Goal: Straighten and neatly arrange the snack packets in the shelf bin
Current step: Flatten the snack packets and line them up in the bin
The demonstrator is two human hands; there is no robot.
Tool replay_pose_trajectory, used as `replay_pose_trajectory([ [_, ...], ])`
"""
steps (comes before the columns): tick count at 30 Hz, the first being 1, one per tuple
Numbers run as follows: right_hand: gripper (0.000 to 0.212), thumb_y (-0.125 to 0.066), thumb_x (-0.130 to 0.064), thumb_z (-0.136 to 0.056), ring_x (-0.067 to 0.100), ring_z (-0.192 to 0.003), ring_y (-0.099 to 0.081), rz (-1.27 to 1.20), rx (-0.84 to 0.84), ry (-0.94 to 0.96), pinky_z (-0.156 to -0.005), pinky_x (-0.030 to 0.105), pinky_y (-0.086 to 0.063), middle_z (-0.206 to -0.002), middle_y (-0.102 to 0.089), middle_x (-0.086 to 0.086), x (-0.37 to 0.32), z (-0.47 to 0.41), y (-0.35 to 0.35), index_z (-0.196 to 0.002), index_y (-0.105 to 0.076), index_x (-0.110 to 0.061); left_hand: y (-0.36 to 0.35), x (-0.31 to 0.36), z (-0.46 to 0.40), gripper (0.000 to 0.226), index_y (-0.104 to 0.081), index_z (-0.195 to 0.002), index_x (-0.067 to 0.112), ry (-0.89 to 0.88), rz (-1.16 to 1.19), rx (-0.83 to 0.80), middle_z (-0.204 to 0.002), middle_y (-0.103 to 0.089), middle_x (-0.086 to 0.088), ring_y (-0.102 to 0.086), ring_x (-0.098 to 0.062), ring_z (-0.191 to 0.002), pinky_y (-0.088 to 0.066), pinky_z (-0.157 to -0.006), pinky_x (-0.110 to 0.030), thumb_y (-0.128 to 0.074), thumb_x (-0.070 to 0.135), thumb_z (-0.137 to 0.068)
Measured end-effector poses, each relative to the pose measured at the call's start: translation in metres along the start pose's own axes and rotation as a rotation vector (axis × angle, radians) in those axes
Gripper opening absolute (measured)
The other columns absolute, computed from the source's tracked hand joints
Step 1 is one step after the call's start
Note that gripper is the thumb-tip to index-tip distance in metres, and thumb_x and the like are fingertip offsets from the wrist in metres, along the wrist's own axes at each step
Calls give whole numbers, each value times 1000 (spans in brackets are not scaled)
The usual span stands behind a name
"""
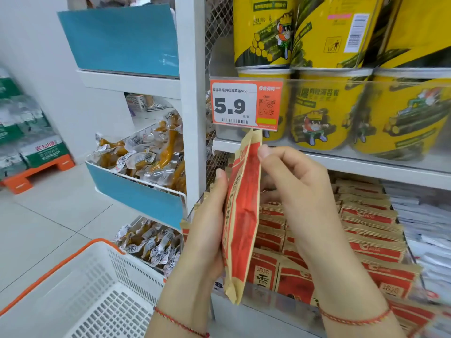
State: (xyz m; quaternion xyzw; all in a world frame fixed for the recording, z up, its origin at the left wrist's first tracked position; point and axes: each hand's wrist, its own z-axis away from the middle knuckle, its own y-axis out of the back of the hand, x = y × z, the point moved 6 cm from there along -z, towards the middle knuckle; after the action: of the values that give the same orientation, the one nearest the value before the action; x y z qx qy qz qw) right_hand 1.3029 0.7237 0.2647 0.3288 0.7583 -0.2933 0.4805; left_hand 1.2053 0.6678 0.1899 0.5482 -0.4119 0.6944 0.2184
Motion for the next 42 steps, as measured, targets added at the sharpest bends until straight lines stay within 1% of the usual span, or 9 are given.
replay_pose_trajectory([
  [2,26,-57,-22,-94,22,-60,-59,-12,12,-6,-48,23,-49,-75,-64,27,2,-2,-1,-76,-64,-3,-1,1,-3,37,-62,-92,26,-8,10,-12,-67,-62,16,-58,0,-58,-43,-58,-24,-46,59,-94],
  [7,28,-54,-22,-96,23,-63,-62,-51,40,-17,-54,26,-52,-78,-67,23,4,-3,1,-83,-66,-1,-5,7,0,37,-67,-85,21,-46,73,-68,-62,-64,8,-60,-5,-52,-48,-51,-20,-47,49,-96],
  [11,31,-55,-28,-94,19,-63,-61,-30,-7,-93,-53,22,-51,-76,-69,19,11,-1,-2,-83,-68,-3,2,22,1,42,-72,-99,16,-167,48,54,-78,-72,-5,-67,-14,-68,-57,-61,-28,-53,51,-85],
  [14,32,-57,-37,-88,11,-56,-59,7,-179,-171,-51,18,-49,-64,-65,2,17,0,-9,-70,-65,-12,15,31,3,46,-68,-106,11,-223,185,240,-89,-71,-12,-67,-25,-81,-57,-81,-43,-53,51,-89],
  [18,30,-59,-42,-75,13,-57,-61,21,-439,-235,-57,22,-53,-68,-66,0,20,7,-20,-69,-63,-13,43,28,3,34,-62,-86,20,-269,366,483,-59,-61,9,-61,-6,-54,-54,-60,-26,-49,49,-97],
  [25,14,-66,-32,-72,16,-61,-67,102,-613,-245,-62,23,-56,-63,-66,-3,22,17,-31,-71,-67,-18,60,26,2,33,-64,-84,23,-285,449,584,-60,-65,11,-64,-3,-54,-50,-49,-17,-50,50,-97],
  [31,17,-61,-29,-78,17,-64,-69,80,-663,-270,-67,26,-57,-69,-71,4,26,17,-36,-75,-68,-14,59,22,2,32,-65,-87,22,-261,471,564,-66,-67,8,-66,-8,-60,-57,-65,-28,-53,51,-95],
  [38,17,-57,-20,-87,15,-63,-68,110,-611,-262,-65,25,-56,-70,-70,5,28,14,-31,-79,-64,-6,60,20,2,28,-62,-91,18,-253,467,618,-69,-65,6,-64,-8,-59,-53,-54,-22,-52,44,-98],
  [42,42,-57,-42,-79,16,-62,-68,201,-492,-261,-67,27,-58,-71,-72,7,29,11,-23,-86,-68,-2,66,20,3,20,-51,-89,19,-272,415,678,-71,-60,6,-61,-12,-65,-51,-57,-24,-49,38,-97],
])
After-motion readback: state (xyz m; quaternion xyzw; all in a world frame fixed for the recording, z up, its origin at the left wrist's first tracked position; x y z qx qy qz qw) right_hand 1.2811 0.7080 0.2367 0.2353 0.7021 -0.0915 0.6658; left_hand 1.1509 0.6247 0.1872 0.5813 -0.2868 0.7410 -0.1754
